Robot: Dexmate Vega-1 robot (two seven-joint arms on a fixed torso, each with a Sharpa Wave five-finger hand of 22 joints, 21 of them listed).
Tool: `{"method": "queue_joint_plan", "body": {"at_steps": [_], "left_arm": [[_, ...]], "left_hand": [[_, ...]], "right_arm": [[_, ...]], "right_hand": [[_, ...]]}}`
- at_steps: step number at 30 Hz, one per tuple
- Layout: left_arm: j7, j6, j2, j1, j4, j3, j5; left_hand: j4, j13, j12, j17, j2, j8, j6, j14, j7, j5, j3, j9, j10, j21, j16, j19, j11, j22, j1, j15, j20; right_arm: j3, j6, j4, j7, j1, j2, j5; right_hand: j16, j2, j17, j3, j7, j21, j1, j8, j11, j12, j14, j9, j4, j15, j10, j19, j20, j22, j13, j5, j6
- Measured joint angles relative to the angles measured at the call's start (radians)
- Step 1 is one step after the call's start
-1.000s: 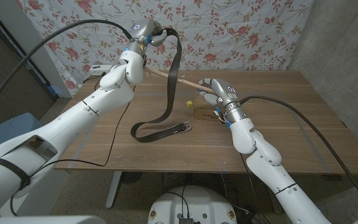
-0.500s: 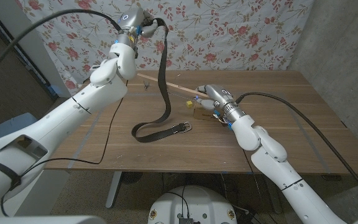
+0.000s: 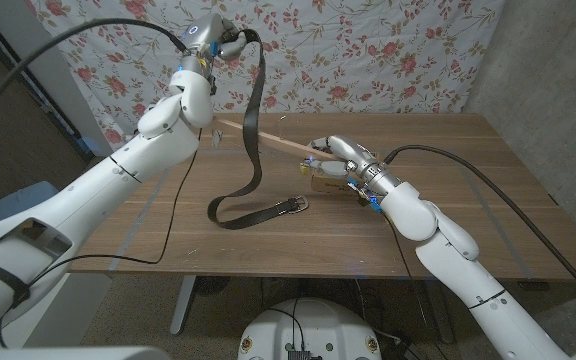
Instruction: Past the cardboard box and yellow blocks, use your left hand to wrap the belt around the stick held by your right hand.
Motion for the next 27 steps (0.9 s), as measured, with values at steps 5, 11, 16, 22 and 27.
{"method": "queue_joint_plan", "body": {"at_steps": [5, 11, 16, 22, 27], "left_arm": [[0.009, -0.008, 0.008, 0.02, 0.006, -0.019, -0.024], [0.025, -0.014, 0.025, 0.05, 0.008, -0.046, -0.062], [0.043, -0.017, 0.037, 0.072, 0.013, -0.064, -0.094], [0.051, -0.029, 0.042, 0.087, 0.04, -0.071, -0.118], [0.051, -0.029, 0.034, 0.086, 0.083, -0.06, -0.118]], "left_hand": [[0.0, 0.0, 0.0, 0.001, 0.0, -0.002, 0.0, 0.0, 0.0, 0.0, 0.0, 0.0, 0.0, 0.0, 0.0, 0.0, 0.0, 0.0, 0.0, 0.0, 0.0], [0.0, -0.001, 0.0, 0.001, -0.004, -0.002, 0.0, 0.0, 0.0, 0.0, 0.006, 0.004, 0.0, 0.0, 0.0, 0.0, 0.0, 0.0, -0.004, 0.0, 0.0], [0.0, -0.001, 0.0, 0.001, -0.006, -0.002, 0.0, 0.0, 0.0, 0.0, 0.008, 0.002, 0.0, 0.0, 0.0, 0.0, 0.0, 0.0, -0.006, 0.0, 0.0], [0.0, -0.003, -0.008, 0.001, -0.006, -0.003, 0.0, 0.0, 0.0, 0.0, 0.008, 0.002, 0.0, 0.0, 0.0, 0.0, 0.0, 0.0, -0.006, 0.0, 0.0], [0.0, -0.001, -0.008, 0.001, -0.006, -0.004, 0.0, 0.0, 0.0, -0.002, 0.008, 0.003, 0.002, 0.0, 0.0, 0.0, 0.002, -0.004, -0.006, 0.0, 0.0]], "right_arm": [[0.022, 0.001, 0.001, 0.0, 0.002, -0.004, 0.075], [0.042, -0.008, 0.007, -0.007, 0.009, -0.008, 0.147], [0.066, -0.008, 0.024, -0.006, 0.022, -0.015, 0.224], [0.073, 0.01, 0.037, 0.024, 0.035, -0.026, 0.33], [0.073, 0.032, 0.037, 0.059, 0.035, -0.026, 0.416]], "right_hand": [[-0.008, 0.0, 0.005, 0.0, 0.0, 0.0, 0.0, 0.0, 0.0, 0.0, 0.0, -0.003, 0.0, 0.0, 0.0, -0.004, -0.004, 0.0, 0.001, 0.006, 0.0], [-0.008, 0.0, 0.009, 0.0, 0.0, 0.0, 0.0, 0.0, 0.0, 0.0, 0.0, -0.003, 0.0, 0.0, 0.0, -0.009, 0.002, 0.0, 0.002, 0.006, 0.0], [-0.008, 0.003, 0.01, 0.0, 0.0, 0.0, -0.003, 0.0, 0.0, 0.0, 0.0, -0.005, 0.0, 0.0, 0.0, -0.009, 0.002, 0.0, 0.002, 0.006, 0.0], [-0.008, 0.003, 0.014, 0.0, 0.0, 0.0, -0.003, -0.001, 0.0, -0.004, 0.0, -0.006, 0.0, 0.0, 0.0, -0.009, 0.002, 0.0, 0.003, 0.006, 0.0], [-0.009, 0.003, 0.016, 0.0, 0.002, 0.007, -0.003, 0.0, 0.0, -0.004, 0.0, -0.002, 0.0, 0.0, 0.0, -0.011, 0.0, 0.0, 0.002, 0.01, -0.002]]}}
